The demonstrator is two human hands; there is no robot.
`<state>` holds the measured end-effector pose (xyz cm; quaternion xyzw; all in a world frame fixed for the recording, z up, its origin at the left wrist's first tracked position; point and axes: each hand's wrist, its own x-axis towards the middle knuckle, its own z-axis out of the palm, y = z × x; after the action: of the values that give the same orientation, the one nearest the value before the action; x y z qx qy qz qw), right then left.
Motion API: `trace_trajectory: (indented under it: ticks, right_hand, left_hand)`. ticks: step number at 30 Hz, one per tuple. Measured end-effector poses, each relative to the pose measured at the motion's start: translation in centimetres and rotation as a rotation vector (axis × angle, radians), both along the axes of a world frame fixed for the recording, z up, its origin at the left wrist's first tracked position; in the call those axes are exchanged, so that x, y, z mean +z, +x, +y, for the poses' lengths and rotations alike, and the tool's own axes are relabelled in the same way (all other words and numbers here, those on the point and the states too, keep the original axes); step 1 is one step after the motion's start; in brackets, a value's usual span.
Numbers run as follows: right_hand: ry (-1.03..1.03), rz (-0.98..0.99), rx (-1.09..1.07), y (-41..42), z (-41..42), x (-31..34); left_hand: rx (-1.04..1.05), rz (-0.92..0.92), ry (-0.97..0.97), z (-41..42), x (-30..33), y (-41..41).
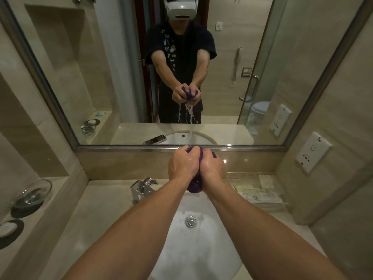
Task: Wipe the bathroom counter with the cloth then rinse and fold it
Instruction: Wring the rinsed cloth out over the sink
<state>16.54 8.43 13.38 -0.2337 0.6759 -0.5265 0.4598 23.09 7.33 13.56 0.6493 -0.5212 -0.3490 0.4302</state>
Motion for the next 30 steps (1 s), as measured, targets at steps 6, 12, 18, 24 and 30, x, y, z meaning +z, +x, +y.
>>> trace_trajectory:
  ticks: [6, 12, 18, 24, 30]
  right_hand:
    - [-0.019, -0.006, 0.041, 0.4, 0.0, 0.8]
    - [-0.052, -0.158, 0.202, 0.4, -0.1, 2.7]
    - [0.04, -0.486, 0.28, -0.2, 0.4, 2.8]
    - [0.009, -0.584, 0.147, -0.2, -0.3, 1.2]
    - [0.035, -0.508, 0.058, -0.3, -0.7, 0.7]
  left_hand:
    - [-0.041, -0.045, -0.05, -0.3, 1.0, 0.7]
    - [-0.038, -0.016, -0.109, -1.5, 2.4, 2.1]
    - [-0.026, 0.146, -0.181, -1.3, 1.9, 1.6]
    - [-0.29, 0.264, -0.046, -0.9, 2.3, 1.4]
    - [-0.508, -0.253, -0.12, -1.5, 3.7, 1.5]
